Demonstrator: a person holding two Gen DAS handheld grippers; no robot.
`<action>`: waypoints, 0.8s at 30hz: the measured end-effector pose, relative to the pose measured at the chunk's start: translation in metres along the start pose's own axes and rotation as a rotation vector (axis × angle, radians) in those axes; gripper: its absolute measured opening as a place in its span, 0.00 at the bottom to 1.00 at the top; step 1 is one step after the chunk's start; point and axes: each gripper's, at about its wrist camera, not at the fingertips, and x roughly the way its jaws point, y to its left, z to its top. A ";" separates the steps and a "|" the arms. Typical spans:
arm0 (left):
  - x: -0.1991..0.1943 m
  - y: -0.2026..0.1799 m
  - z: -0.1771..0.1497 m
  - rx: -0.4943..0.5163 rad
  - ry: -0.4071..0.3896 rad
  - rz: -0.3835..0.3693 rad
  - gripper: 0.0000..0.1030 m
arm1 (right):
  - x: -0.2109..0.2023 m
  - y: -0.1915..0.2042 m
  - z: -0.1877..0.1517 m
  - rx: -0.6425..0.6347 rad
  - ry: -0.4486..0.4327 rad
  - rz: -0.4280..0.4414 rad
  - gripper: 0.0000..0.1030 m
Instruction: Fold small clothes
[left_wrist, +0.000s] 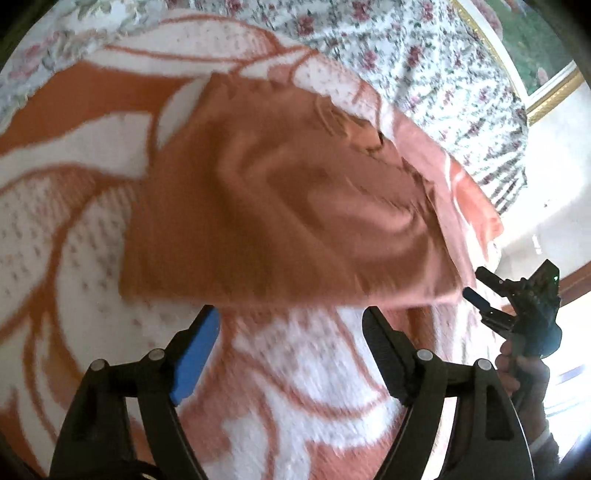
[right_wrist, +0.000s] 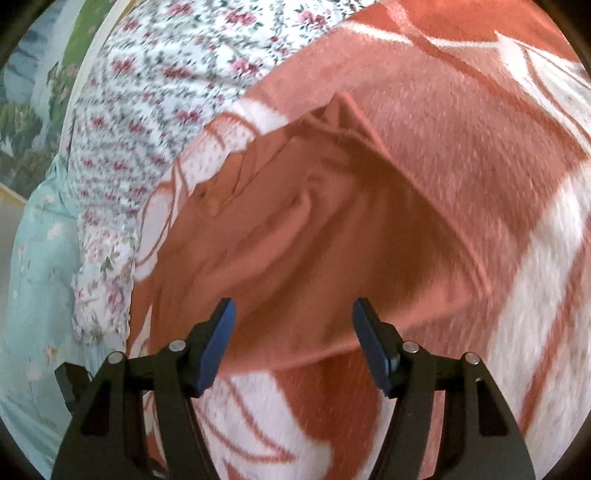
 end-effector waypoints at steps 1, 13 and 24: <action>0.002 0.000 -0.006 -0.008 0.015 -0.015 0.77 | -0.002 0.002 -0.005 -0.005 0.004 -0.004 0.65; 0.008 0.037 -0.041 -0.246 -0.006 -0.030 0.78 | 0.010 0.022 -0.038 -0.084 0.115 0.028 0.67; 0.039 0.085 -0.003 -0.539 -0.237 -0.002 0.79 | 0.020 0.029 -0.008 -0.173 0.201 0.071 0.67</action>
